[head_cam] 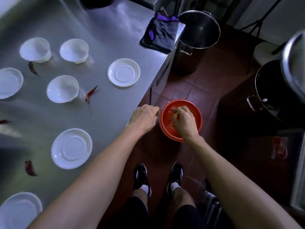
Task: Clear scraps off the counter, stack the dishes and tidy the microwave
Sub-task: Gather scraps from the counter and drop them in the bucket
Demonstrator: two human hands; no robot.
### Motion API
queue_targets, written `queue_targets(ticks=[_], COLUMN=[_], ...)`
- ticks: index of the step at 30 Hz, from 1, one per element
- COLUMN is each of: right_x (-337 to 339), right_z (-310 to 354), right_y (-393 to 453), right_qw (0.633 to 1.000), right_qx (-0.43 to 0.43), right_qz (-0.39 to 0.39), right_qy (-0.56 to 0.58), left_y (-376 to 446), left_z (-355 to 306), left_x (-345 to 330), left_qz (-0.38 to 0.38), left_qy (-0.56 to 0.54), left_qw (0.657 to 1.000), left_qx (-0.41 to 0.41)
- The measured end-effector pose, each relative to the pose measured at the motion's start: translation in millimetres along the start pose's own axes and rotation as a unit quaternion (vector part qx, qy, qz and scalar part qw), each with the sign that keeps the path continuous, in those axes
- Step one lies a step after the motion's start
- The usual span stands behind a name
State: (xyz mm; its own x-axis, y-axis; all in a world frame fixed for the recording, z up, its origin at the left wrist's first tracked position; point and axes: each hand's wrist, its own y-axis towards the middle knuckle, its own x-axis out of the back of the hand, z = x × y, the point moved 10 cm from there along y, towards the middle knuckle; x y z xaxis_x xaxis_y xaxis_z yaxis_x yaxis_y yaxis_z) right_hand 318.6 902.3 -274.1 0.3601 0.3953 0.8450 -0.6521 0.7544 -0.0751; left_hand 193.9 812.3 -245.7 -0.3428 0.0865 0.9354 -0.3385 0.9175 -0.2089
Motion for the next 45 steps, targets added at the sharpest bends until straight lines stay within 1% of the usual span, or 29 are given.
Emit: queue_targets(ticks=[6, 14, 19, 25, 32, 37, 41, 45], right_x=[-33.3, -98.6, -140.7, -187.3, -223.6, -236.5, -247.7, -240.2], right_z=[-71.5, -177.5, -235.9, -286.8, -314.8, -326.1, -330.5, -320.8], right_y=[5.3, 25.7, 42.1, 66.8, 90.4, 97.6, 95.6, 87.9], right_qw=[1.000, 0.999, 0.999, 0.998, 0.998, 0.996, 0.991, 0.984], right_qx=[-0.010, -0.034, -0.048, -0.059, -0.065, -0.068, -0.089, -0.101], right_qz=[0.010, 0.012, 0.011, 0.020, 0.016, 0.018, 0.066, 0.114], right_qy=[0.009, 0.019, 0.022, 0.017, 0.011, -0.054, -0.072, -0.087], left_y=[26.2, 80.8, 122.5, 164.8, 199.1, 210.0, 205.6, 194.8], left_z=[-20.1, -26.4, -33.6, -35.8, -25.9, -18.7, -11.1, -11.1], left_x=[-72.8, -195.6, -269.1, -333.5, -378.1, -403.5, -409.4, -395.0], left_qz=[0.010, 0.047, 0.078, 0.098, 0.097, 0.100, 0.111, 0.139], left_qy=[-0.018, -0.038, -0.035, -0.027, -0.023, -0.022, -0.009, 0.020], left_qw=[1.000, 0.998, 0.996, 0.995, 0.995, 0.994, 0.994, 0.990], left_qx=[0.009, 0.030, 0.002, -0.014, -0.019, -0.025, -0.011, -0.001])
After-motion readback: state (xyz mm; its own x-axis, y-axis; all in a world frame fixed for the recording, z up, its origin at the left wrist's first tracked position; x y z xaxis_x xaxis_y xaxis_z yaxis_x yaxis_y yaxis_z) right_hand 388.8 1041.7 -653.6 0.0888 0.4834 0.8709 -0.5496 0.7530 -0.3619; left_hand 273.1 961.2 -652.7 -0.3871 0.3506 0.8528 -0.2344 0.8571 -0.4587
